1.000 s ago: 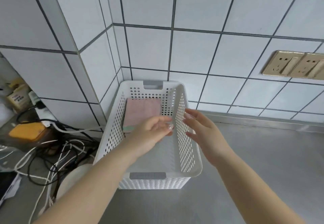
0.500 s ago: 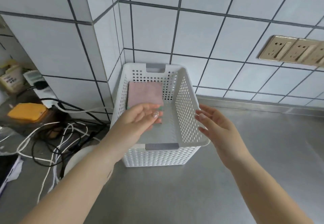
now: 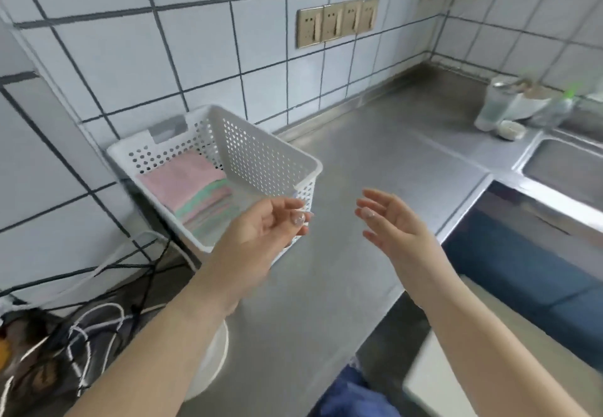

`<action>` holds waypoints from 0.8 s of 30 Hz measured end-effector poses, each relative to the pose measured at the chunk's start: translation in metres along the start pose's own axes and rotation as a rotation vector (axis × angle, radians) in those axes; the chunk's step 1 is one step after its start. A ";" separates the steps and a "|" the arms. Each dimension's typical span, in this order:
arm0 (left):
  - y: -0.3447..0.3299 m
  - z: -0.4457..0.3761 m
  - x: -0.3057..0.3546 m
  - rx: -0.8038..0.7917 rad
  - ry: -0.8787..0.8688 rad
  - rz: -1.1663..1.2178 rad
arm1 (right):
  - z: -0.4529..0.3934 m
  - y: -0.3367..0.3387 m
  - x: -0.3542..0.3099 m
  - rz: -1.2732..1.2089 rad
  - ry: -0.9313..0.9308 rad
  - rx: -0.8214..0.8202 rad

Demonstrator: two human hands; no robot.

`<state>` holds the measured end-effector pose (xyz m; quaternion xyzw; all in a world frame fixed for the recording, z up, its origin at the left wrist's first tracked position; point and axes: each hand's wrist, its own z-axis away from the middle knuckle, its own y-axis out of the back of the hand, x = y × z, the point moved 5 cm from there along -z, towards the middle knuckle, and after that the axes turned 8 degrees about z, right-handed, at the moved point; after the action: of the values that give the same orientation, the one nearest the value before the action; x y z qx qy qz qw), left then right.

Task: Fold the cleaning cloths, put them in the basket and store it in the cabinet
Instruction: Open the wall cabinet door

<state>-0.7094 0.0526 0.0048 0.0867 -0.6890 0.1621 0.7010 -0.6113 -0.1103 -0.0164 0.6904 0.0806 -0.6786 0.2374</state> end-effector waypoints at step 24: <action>-0.237 0.100 -0.034 -0.783 0.111 -0.068 | 0.249 0.169 0.037 0.055 -0.177 0.668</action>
<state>-0.7211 -0.2069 -0.0016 -0.1733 -0.6567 -0.1316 0.7221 -0.7590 -0.3744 -0.0074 0.6702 -0.1857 -0.7183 0.0226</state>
